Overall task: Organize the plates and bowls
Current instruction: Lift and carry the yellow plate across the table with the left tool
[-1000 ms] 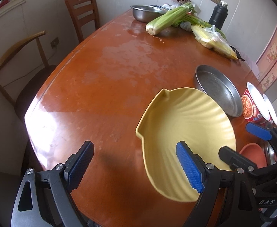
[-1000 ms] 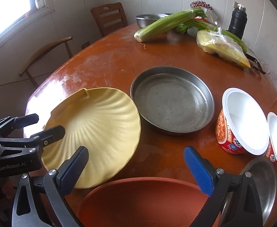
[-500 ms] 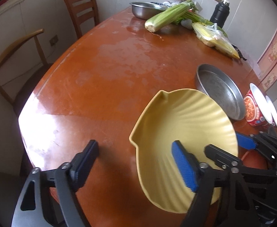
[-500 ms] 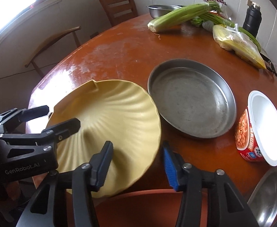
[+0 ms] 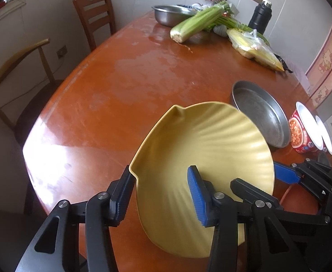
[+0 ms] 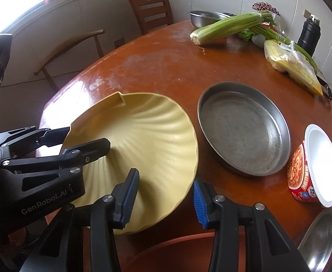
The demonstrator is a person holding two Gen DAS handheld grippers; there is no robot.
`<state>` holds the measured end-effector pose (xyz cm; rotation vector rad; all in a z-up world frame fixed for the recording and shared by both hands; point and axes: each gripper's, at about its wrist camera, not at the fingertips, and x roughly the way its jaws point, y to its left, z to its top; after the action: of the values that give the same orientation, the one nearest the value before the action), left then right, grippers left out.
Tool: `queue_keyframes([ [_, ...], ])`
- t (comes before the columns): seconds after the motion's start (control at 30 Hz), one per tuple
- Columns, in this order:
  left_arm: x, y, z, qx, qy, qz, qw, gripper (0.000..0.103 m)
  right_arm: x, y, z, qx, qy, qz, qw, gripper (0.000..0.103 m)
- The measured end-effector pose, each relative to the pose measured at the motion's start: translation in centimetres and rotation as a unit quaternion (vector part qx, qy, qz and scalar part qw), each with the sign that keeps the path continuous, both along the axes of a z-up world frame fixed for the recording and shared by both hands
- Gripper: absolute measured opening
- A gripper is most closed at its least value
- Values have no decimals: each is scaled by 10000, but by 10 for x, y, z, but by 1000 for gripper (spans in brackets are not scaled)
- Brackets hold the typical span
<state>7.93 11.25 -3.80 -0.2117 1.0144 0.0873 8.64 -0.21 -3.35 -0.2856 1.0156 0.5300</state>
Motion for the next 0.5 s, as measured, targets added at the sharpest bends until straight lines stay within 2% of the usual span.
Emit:
queue_keyframes([
  [0.27, 9, 21, 14, 42, -180, 206, 9996, 48, 6, 20, 15, 106, -85, 57, 9999, 45],
  [0.5, 26, 39, 12, -78, -170, 316, 9993, 49, 20, 32, 18, 292, 3, -25, 9996, 46],
])
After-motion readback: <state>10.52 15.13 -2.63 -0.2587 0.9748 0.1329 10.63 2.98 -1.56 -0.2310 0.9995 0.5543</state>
